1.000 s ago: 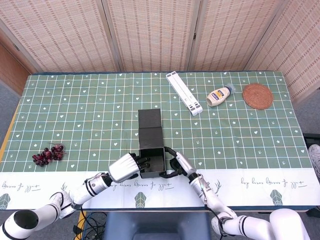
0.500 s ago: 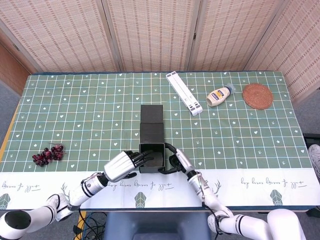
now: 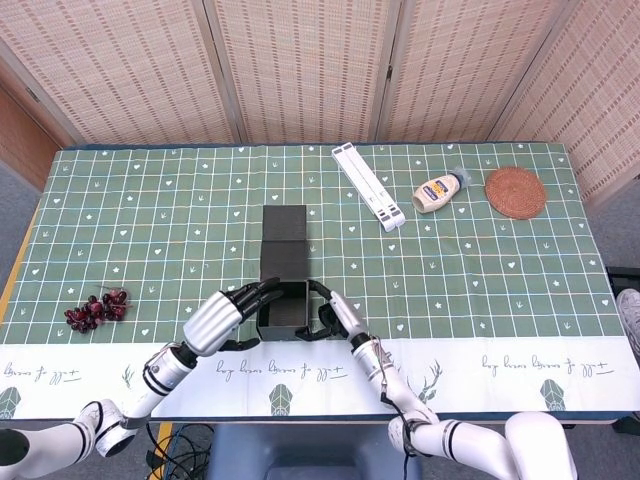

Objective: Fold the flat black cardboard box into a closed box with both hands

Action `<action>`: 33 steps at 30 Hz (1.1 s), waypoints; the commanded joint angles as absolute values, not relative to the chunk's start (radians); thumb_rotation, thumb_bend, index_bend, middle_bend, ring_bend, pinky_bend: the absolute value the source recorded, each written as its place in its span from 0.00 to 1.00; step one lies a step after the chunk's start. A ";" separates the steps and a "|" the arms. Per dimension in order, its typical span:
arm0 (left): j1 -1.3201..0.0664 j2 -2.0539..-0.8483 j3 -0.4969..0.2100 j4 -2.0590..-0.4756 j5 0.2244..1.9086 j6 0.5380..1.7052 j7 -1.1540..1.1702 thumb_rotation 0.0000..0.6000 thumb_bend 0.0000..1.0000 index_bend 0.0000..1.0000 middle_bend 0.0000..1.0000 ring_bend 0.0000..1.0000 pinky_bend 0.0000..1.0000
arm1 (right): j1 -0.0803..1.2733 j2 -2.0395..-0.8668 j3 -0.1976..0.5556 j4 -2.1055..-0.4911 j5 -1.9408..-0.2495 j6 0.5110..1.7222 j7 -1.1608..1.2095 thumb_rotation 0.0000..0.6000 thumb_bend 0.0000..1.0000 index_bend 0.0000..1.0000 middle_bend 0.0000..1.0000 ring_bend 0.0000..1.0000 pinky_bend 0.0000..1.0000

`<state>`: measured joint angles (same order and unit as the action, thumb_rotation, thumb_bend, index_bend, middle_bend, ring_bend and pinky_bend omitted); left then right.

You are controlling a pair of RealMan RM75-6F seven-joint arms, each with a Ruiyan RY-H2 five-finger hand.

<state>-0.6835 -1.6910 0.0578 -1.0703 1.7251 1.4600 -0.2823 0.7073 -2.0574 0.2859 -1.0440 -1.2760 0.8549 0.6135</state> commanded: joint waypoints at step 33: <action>-0.567 -1.508 0.005 -1.514 1.398 1.158 -0.282 0.97 0.09 0.00 0.00 0.37 0.65 | 0.592 -1.510 0.275 -1.669 -1.291 0.887 0.494 1.00 0.06 0.00 0.09 0.71 1.00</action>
